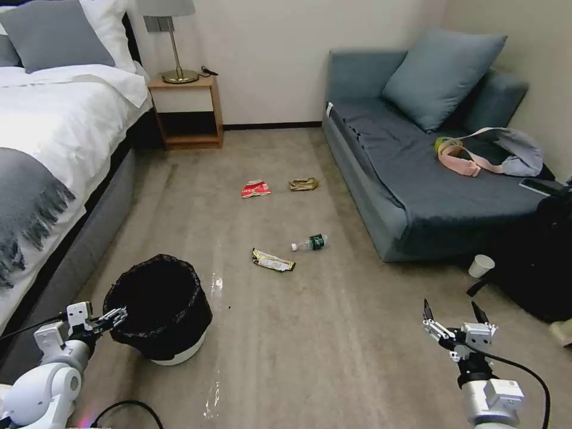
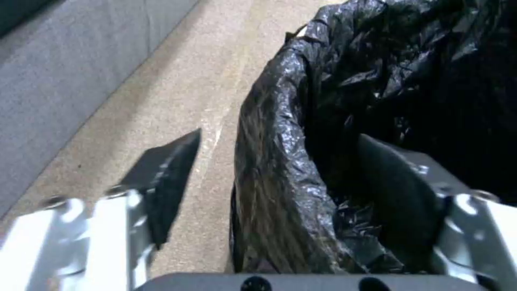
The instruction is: Pick up the trash bin, then pick up the garbage on the floor and place it into the trash bin.
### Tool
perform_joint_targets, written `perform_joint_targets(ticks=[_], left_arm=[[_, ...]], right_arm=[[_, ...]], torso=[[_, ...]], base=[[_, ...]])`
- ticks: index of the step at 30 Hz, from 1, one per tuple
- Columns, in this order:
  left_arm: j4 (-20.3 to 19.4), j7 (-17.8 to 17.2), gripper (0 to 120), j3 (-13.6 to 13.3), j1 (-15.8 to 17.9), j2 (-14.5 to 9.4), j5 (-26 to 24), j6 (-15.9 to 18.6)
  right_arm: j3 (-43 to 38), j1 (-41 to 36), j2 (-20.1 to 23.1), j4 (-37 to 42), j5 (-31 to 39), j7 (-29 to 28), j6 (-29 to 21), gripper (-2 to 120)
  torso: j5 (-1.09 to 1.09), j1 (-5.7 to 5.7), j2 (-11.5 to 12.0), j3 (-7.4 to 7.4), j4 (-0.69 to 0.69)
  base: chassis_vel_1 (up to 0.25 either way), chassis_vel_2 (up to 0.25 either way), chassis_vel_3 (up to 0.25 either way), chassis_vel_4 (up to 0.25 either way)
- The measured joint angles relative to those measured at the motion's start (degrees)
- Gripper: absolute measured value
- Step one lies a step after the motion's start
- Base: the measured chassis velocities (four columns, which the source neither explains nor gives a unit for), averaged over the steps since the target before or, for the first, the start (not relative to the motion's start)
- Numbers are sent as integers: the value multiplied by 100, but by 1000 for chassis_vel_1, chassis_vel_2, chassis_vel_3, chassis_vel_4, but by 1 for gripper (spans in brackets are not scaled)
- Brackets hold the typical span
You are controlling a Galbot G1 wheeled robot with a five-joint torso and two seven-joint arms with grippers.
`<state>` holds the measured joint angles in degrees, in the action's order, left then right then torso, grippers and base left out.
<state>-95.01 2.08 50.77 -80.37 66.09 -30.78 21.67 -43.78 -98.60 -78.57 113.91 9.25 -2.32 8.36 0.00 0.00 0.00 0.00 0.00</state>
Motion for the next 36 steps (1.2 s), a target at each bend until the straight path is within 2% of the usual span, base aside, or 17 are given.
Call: perform_joint_targets(ticks=[1, 3, 6, 8, 10, 11, 14, 16, 18, 26, 36], left_arm=[[0, 2, 68, -1, 0, 7, 0, 0], [0, 7, 65, -1, -3, 10, 0, 1], [-9, 49, 48, 0, -31, 22, 0, 1], [-15, 62, 45, 5, -46, 26, -2, 1], [-29, 88, 35, 22, -76, 35, -8, -3], [-29, 88, 35, 22, -76, 35, -8, -3], [-52, 122, 20, 48, -109, 43, -21, -22], [-64, 131, 17, 53, -117, 46, -26, -28], [-112, 172, 8, 69, -146, 58, -45, -42], [-275, 242, 6, 118, -241, 115, -62, -135], [-819, 499, 5, 156, -499, 221, -335, -244]], right_arm=[[-2, 0, 0, -1, 1, -2, 2, 100], [-4, 0, -2, -1, 2, -5, 5, 100], [-2, 5, -7, -1, 3, -9, 14, 100], [-1, 5, -9, -1, 3, -10, 15, 100], [2, 7, -14, -1, 3, -13, 18, 100], [2, 7, -14, -1, 3, -13, 18, 100], [5, 11, -18, 10, 3, -16, 24, 100], [7, 12, -20, 16, 3, -16, 24, 100], [12, 13, -26, 35, 2, -19, 27, 100], [41, 7, -41, 108, -7, -24, 28, 100], [110, -45, -20, 221, -87, -16, 28, 100]], torso=[[0, 0, 0, 0, 0], [0, 0, 0, 0, 0], [0, 0, 0, 0, -1], [0, 0, 0, 0, 0], [0, 0, 0, 0, 0], [0, 0, 0, 0, 0], [0, 0, 0, 0, 0], [0, 0, 0, 0, 0], [-1, 0, 0, 0, 0], [-1, 0, 0, 0, 0], [0, 0, 0, 0, 0]], base=[[0, 0, 0, 0], [0, 0, 0, 0], [0, 0, 0, 0], [0, 0, 0, 0], [0, 0, 0, 0], [0, 0, 0, 0], [0, 0, 0, 0], [0, 0, 0, 0], [0, 0, 0, 0], [0, 0, 0, 0], [0, 0, 0, 0]])
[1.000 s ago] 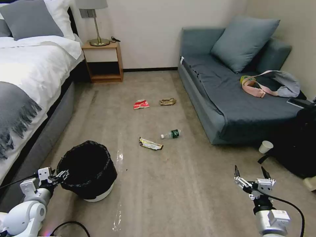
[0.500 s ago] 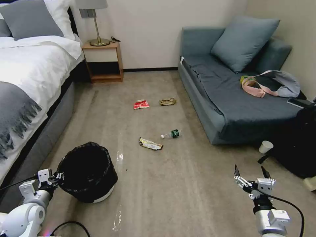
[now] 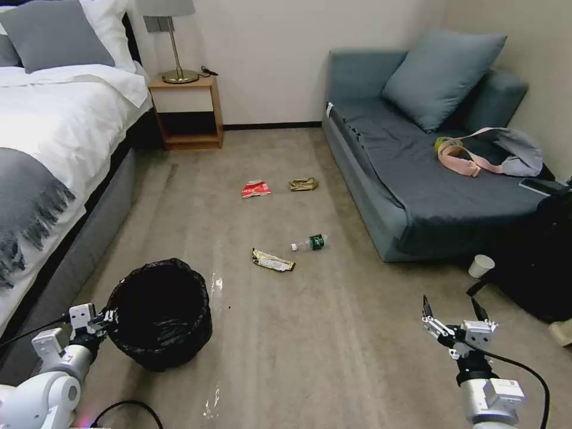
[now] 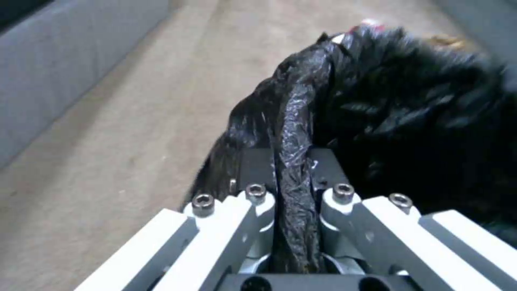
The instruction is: Pick up the trash bin, then pick up the garbage on the floor and place it into the trash bin.
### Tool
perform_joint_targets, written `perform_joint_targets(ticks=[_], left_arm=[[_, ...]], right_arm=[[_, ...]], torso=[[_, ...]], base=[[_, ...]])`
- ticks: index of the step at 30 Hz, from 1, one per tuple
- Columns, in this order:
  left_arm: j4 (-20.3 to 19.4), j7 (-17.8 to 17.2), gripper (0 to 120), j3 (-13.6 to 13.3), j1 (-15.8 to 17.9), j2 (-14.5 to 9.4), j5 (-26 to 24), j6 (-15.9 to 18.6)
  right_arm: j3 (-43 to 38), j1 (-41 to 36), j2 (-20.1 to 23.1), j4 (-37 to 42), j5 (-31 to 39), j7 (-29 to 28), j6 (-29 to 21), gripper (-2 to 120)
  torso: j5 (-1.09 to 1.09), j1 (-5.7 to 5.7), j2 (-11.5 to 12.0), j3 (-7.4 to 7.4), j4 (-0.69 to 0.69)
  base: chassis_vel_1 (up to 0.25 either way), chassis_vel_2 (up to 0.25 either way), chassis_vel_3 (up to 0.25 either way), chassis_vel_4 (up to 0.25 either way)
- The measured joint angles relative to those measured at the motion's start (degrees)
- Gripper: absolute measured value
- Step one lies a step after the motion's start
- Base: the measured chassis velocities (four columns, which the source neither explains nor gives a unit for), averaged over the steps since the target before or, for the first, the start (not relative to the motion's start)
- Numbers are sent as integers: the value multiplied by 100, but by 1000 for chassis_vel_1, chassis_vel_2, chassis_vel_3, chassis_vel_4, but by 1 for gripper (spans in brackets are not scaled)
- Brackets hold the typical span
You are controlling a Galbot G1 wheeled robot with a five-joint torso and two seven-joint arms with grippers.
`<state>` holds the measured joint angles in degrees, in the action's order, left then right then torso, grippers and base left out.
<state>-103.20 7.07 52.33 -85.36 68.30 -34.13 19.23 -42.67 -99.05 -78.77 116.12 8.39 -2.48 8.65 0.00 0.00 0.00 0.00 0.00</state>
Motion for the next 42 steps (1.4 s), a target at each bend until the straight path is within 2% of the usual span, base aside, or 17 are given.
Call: perform_joint_targets(ticks=[4, 7, 12, 17, 23, 32, 42], left_arm=[[-199, 54, 5, -2, -80, 54, -129, -24], [-505, 166, 5, -36, -202, 164, -352, -30], [-662, 294, 5, -75, -262, 257, -453, -39], [-901, 597, 5, -154, -395, 386, -584, -53], [-1190, 600, 5, -263, -510, 530, -703, 8], [-1356, 485, 5, -220, -548, 636, -878, 71], [-1320, 496, 5, -37, -566, 586, -1154, 97]], right_arm=[[32, 0, 5, 39, -19, 4, 0, 100], [63, -11, 15, 90, -41, 6, 0, 100], [70, -33, 40, 124, -45, 8, -1, 100], [80, -53, 90, 184, -53, 25, -26, 100], [170, -35, 179, 262, -99, 144, -98, 100], [299, -42, 307, 412, -73, 354, -226, 100], [400, -89, 342, 587, 8, 563, -384, 100]], torso=[[0, 0, 0, 0, 0], [0, 0, 0, 0, 0], [0, 0, 0, 0, 0], [0, 0, 0, 0, 0], [1, 0, -1, 0, 0], [0, 0, 0, 0, -1], [0, 0, 0, 0, 0]], base=[[0, 0, 0, 0], [0, 0, 0, 0], [0, 0, 0, 0], [0, 0, 0, 0], [0, 0, 0, 0], [0, 0, 0, 0], [0, 0, 0, 0]])
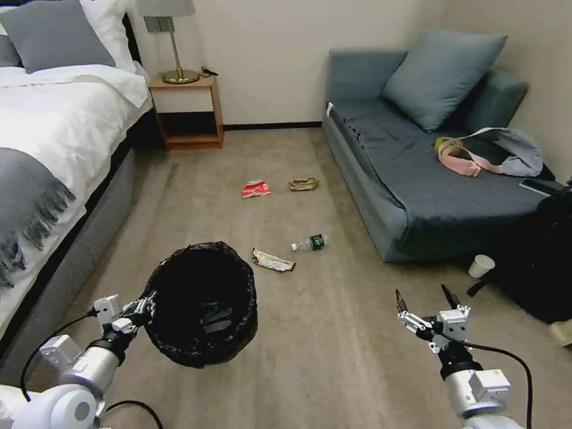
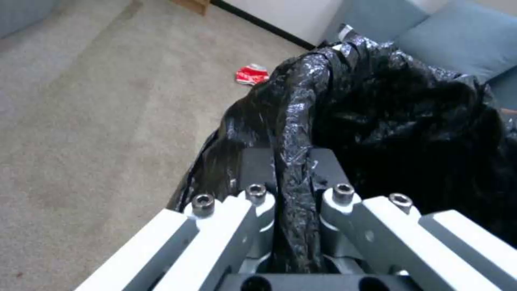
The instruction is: Pick up the trash bin, then pick up the garbage on the floor and place it into the trash bin.
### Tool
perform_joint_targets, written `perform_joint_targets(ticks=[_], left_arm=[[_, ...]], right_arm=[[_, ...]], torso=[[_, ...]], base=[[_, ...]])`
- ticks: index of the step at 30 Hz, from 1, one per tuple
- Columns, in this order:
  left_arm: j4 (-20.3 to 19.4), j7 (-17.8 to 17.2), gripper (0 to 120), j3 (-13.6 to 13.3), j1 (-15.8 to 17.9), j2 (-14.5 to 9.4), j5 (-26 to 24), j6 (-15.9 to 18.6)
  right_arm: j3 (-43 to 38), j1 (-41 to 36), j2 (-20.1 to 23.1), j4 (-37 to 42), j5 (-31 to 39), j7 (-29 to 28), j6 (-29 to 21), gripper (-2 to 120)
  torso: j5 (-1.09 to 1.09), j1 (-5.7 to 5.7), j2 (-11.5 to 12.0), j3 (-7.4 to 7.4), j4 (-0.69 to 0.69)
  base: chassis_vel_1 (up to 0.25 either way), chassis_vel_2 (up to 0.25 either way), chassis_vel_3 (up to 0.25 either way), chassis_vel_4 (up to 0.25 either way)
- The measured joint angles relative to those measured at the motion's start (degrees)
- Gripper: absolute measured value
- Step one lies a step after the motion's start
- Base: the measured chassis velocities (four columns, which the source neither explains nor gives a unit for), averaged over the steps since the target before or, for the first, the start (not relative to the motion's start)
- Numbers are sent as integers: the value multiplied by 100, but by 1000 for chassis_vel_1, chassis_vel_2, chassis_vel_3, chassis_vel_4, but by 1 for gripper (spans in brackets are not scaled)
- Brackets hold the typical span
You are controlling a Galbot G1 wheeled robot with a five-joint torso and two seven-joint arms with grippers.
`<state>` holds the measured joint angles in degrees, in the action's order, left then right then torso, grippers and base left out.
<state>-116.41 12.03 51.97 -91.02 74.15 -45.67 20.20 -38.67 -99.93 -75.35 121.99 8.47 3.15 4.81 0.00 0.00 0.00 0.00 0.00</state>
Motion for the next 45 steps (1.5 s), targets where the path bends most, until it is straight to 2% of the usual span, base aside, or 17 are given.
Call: perform_joint_targets(ticks=[8, 20, 29, 45], left_arm=[[6, 32, 5, 10, -32, -7, -69, -1], [49, 5, 5, 39, 106, 9, -120, 0], [123, 13, 5, 224, 93, 5, -210, -7], [133, 17, 5, 397, 130, -43, -351, -8]], right_arm=[[29, -100, 2, 134, 6, 175, -16, 100], [46, -124, 42, 147, 107, 234, -39, 100], [129, -96, 30, 78, 132, 260, 10, 100], [149, -68, 38, 45, 205, 286, 45, 100]], torso=[[0, 0, 0, 0, 0], [0, 0, 0, 0, 0], [0, 0, 1, 0, 0], [0, 0, 0, 0, 0]], base=[[0, 0, 0, 0], [0, 0, 0, 0], [0, 0, 0, 0], [-16, 15, 14, -16]])
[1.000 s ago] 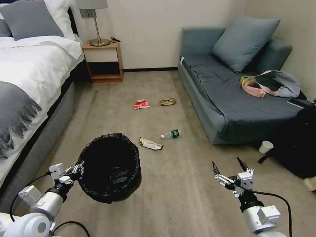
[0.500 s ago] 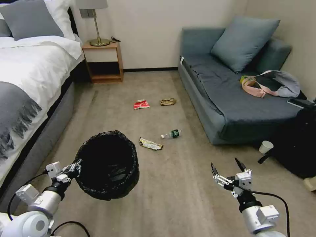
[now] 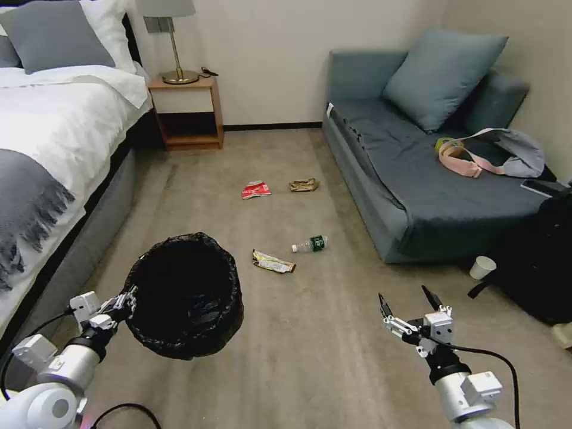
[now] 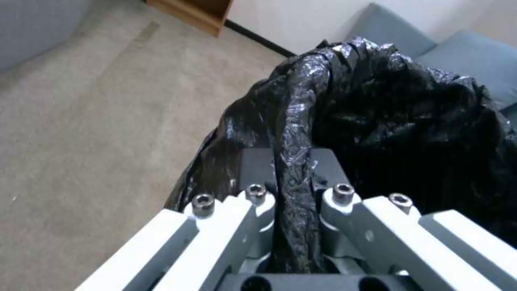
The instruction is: Pick up the trash bin, then pick up the garbage on the floor and place it into the trash bin.
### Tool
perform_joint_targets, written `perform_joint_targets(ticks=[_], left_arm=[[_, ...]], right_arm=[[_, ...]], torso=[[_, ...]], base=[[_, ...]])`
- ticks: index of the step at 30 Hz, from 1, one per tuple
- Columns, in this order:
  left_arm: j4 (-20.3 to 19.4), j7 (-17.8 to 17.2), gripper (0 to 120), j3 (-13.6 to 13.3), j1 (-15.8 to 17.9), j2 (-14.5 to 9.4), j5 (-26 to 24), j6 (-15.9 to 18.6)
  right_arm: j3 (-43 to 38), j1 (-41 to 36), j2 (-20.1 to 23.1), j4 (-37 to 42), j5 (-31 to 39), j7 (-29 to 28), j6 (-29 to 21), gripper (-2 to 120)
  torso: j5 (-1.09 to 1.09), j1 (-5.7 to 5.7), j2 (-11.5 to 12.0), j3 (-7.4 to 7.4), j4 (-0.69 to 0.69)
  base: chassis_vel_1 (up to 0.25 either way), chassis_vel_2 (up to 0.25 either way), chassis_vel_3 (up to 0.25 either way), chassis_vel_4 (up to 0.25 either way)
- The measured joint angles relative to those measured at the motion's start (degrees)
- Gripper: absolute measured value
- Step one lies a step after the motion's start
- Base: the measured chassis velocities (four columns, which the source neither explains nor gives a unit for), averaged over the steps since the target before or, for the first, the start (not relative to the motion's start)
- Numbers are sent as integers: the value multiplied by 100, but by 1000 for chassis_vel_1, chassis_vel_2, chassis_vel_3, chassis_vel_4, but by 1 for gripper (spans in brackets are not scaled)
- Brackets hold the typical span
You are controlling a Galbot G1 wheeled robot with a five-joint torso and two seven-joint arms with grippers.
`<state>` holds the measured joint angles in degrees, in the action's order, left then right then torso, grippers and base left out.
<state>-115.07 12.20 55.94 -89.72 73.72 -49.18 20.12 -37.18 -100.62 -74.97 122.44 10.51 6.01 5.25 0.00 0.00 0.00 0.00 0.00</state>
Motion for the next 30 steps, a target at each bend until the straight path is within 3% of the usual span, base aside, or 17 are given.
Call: perform_joint_targets(ticks=[30], left_arm=[[256, -3, 5, 202, 220, -237, -205, 69]], right_arm=[[30, 156, 42, -56, 44, 2, -117, 100]], torso=[[0, 0, 0, 0, 1]], base=[[-135, 135, 134, -134]])
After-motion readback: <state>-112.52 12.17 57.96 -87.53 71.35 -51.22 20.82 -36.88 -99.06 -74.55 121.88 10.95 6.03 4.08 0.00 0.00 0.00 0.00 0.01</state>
